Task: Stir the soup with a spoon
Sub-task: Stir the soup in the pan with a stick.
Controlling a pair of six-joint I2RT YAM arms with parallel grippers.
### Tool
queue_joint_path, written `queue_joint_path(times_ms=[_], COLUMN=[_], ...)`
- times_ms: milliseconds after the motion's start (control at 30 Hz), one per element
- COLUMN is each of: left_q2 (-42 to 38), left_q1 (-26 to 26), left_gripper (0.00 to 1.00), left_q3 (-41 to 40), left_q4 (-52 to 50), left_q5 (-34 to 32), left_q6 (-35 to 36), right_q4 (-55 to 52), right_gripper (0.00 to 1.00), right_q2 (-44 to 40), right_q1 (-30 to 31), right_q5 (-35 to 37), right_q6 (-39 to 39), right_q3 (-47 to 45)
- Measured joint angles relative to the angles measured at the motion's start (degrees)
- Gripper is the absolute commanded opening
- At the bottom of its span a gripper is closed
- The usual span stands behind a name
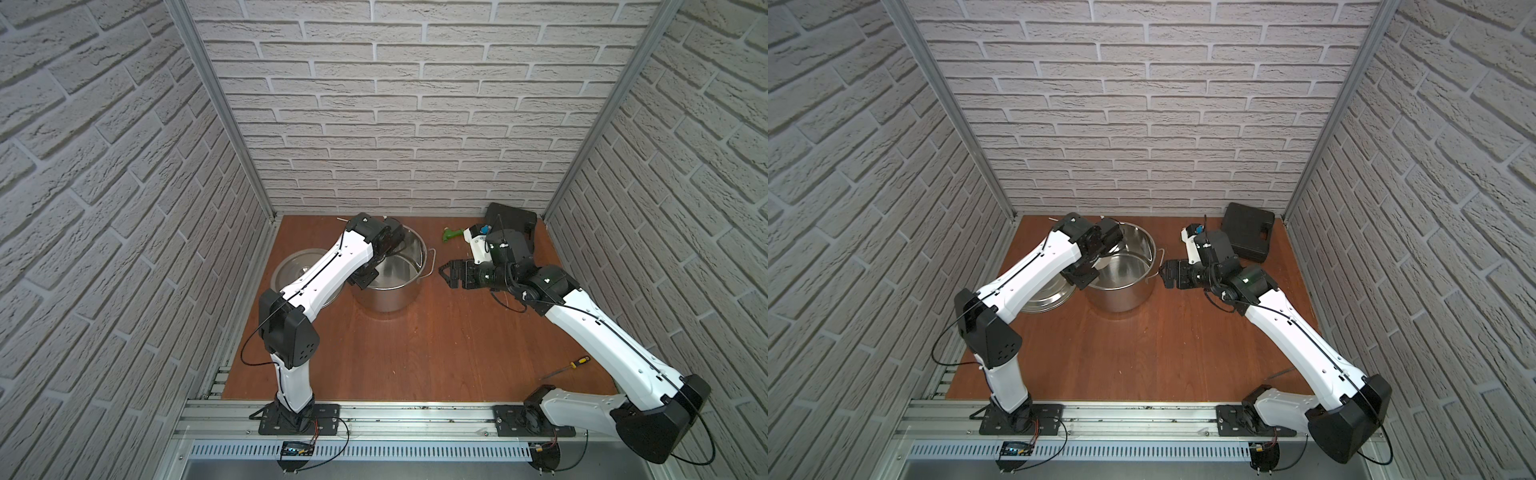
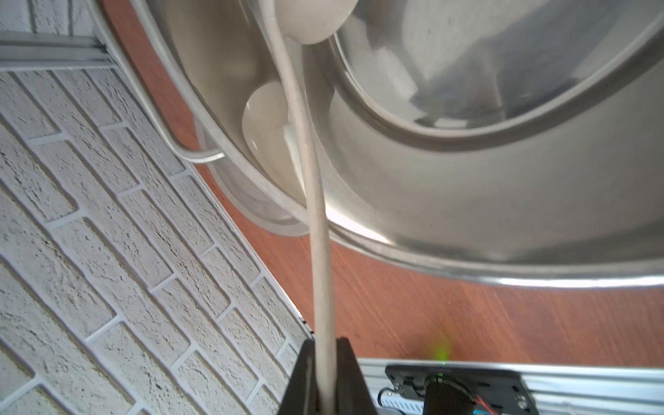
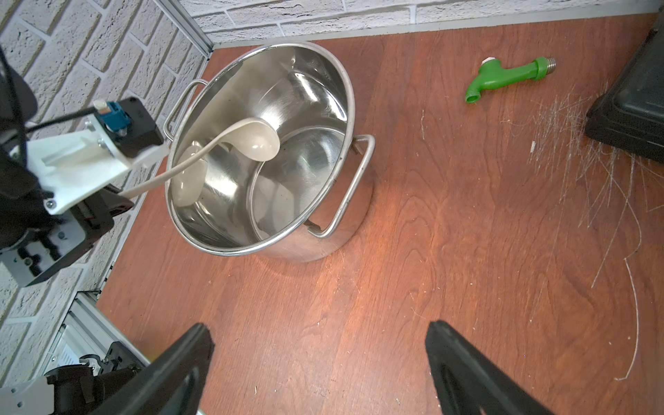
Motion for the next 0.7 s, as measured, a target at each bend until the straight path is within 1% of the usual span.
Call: queue_joint_path(times_ms=[167, 333, 533, 700], left_q2=[5.31, 9.81, 9.77, 6.58], left_q1=[-1.7, -5.01, -7.78, -8.24], left_gripper=[0.0, 0.0, 0.0, 0.0], left_q3=[5.44, 8.7, 8.17, 2.23], left_q4=[0.66, 1.55, 1.86, 1.79], left_q5=[0.24, 1.51, 3.15, 2.4], left_q6=[1.09, 1.36, 0.55, -1.18], right_q4=[-0.02, -0.2, -0.55, -0.48], right_gripper=[0.96, 0.96, 0.96, 0.96], right_q2=[0.0, -0.55, -1.46, -1.46], right_q1=[0.0, 0.0, 0.0, 0.0], right_q5=[0.15, 0.66, 1.11, 1.09], right_q6=[-0.02, -0.07, -0.09, -0.09], right_q3=[-0.02, -0.09, -0.2, -0.22])
